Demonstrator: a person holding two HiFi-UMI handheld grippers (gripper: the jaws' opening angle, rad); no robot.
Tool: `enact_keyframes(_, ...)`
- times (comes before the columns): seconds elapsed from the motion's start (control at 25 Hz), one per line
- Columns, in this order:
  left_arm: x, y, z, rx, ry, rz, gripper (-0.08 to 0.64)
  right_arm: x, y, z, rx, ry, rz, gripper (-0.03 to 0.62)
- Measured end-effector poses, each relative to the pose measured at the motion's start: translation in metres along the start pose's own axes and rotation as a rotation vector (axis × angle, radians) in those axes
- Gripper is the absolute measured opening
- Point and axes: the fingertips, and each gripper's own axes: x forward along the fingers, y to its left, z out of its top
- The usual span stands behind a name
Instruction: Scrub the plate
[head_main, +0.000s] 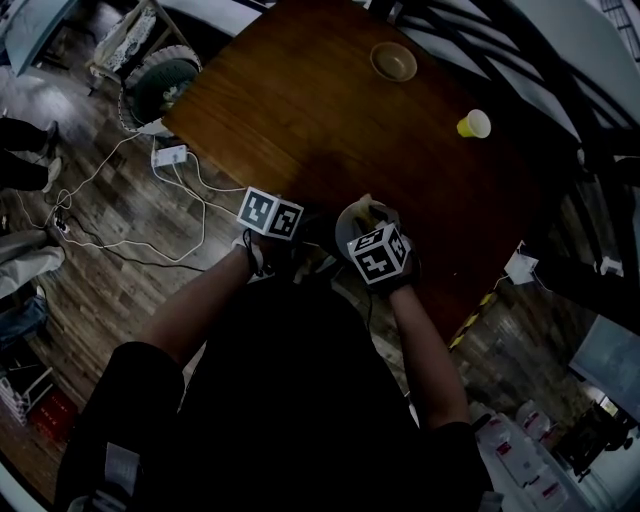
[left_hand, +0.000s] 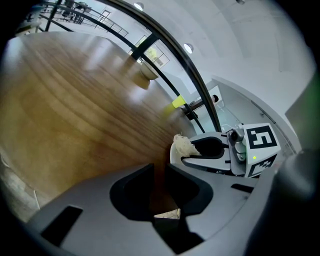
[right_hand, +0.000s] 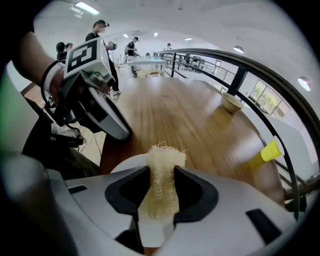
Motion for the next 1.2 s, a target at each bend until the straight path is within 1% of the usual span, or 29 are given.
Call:
enact_keyframes(0.16, -0.004, 0.003, -0.003, -0.009, -0.007, 0.007, 0.078, 0.002, 0.024, 0.012, -0.059, -0.015, 0.029, 0.156)
enact_keyframes(0.32, -0.007, 0.007, -0.005, -0.015, -0.010, 0.011, 0.078, -0.002, 0.054, 0.009, -0.115, -0.016, 0.065, 0.156)
enact_keyframes(0.52, -0.006, 0.006, -0.006, -0.004, -0.001, 0.008, 0.078, -0.012, 0.085, -0.013, -0.167, -0.001, 0.095, 0.156)
enact_keyframes(0.68, -0.004, 0.002, -0.007, 0.016, 0.009, 0.009, 0.078, -0.022, 0.091, -0.034, -0.174, 0.011, 0.087, 0.156)
enact_keyframes(0.76, -0.002, 0.001, -0.006, 0.029, 0.013, 0.015, 0.078, -0.025, 0.087, -0.044, -0.152, 0.016, 0.078, 0.156)
enact_keyframes(0.84, -0.001, 0.001, -0.004, 0.045, 0.016, 0.026, 0.078, -0.027, 0.079, -0.054, -0.110, 0.019, 0.066, 0.156)
enact_keyframes(1.0, -0.004, -0.002, 0.007, 0.094, 0.004, 0.056, 0.078, -0.037, 0.053, -0.062, 0.022, -0.002, 0.033, 0.156)
enact_keyframes(1.12, -0.015, -0.008, 0.025, 0.164, -0.040, 0.090, 0.078, -0.052, 0.033, -0.054, 0.146, -0.060, 0.012, 0.156)
enact_keyframes(1.2, -0.025, -0.014, 0.040, 0.231, -0.074, 0.113, 0.078, -0.065, 0.019, -0.046, 0.228, -0.119, -0.001, 0.156)
